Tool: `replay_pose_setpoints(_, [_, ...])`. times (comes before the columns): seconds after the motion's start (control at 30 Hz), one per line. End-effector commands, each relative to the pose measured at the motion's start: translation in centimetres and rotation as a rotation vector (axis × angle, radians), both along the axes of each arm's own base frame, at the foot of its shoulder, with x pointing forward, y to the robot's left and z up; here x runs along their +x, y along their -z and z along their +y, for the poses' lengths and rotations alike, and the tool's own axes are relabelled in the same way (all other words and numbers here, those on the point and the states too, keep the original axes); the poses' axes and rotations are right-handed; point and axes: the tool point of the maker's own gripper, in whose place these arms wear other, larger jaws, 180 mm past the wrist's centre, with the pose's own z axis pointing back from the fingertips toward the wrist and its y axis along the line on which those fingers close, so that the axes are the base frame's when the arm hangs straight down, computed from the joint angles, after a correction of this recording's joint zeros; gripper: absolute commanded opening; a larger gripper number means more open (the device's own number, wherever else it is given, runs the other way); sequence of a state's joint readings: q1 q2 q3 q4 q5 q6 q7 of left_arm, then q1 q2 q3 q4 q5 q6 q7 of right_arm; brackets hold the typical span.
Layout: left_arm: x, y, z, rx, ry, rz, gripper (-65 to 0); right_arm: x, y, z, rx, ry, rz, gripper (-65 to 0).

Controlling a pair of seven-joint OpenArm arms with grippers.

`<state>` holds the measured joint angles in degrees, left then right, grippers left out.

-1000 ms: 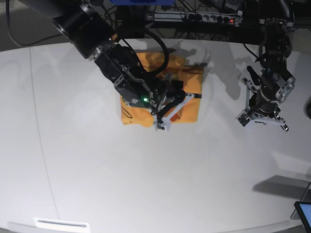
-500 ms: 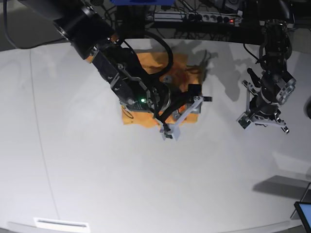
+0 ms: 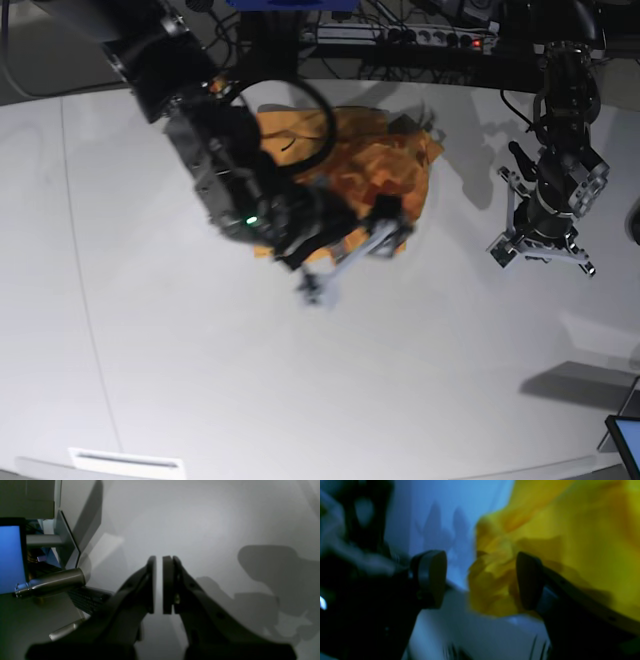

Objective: Fold the T-shirt properly

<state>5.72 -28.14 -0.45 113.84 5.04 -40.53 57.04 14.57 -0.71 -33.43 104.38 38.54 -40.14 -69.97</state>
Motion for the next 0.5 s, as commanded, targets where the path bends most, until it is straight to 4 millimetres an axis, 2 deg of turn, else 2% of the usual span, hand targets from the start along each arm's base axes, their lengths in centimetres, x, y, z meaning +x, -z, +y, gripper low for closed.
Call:
replay_pose_setpoints(0.0, [0.7,-1.4,0.6,0.016,-0.005,-0.043,-60.1,1.0,-1.4,-0.8,0.019,0.023,-0.043,-22.9])
replay_pose_setpoints(0.07, [0.7,-1.8,1.2,0.007,-0.029,-0.059,-60.1,1.2,-1.2,-2.8,0.001,0.053,-0.055,-23.6])
replay_pose_setpoints(0.13, [0.7,-2.2,1.6,-0.038,-0.062,-0.08,-60.1,0.8,-1.1,-4.0,-0.017,0.057,-0.071,-28.6])
replay_pose_setpoints(0.2, [0.8,-3.4,2.6,-0.114,-0.108,-0.127,-60.1,0.1,-0.5,-4.9,-0.036,0.061,-0.066,-41.6])
replay_pose_setpoints(0.3, [1.7,-5.8,3.0,-0.247,-0.134,-0.215,-60.1,-0.9,0.7,-5.4,-0.049,0.062,-0.032,-63.7])
replay_pose_setpoints(0.33, [1.6,-6.6,3.8,-0.275,-0.156,-0.244,-60.3,-1.1,1.0,-5.4,-0.053,0.064,-0.024,-65.0])
replay_pose_setpoints(0.4, [1.6,-8.6,5.4,-0.333,-0.2,-0.321,-62.0,-1.7,1.5,-5.4,-0.052,0.064,-0.006,-62.7])
replay_pose_setpoints(0.47, [1.5,-11.3,7.5,-0.357,-0.253,-0.414,-65.0,-2.1,1.8,-5.4,-0.053,0.063,0.006,-64.6])
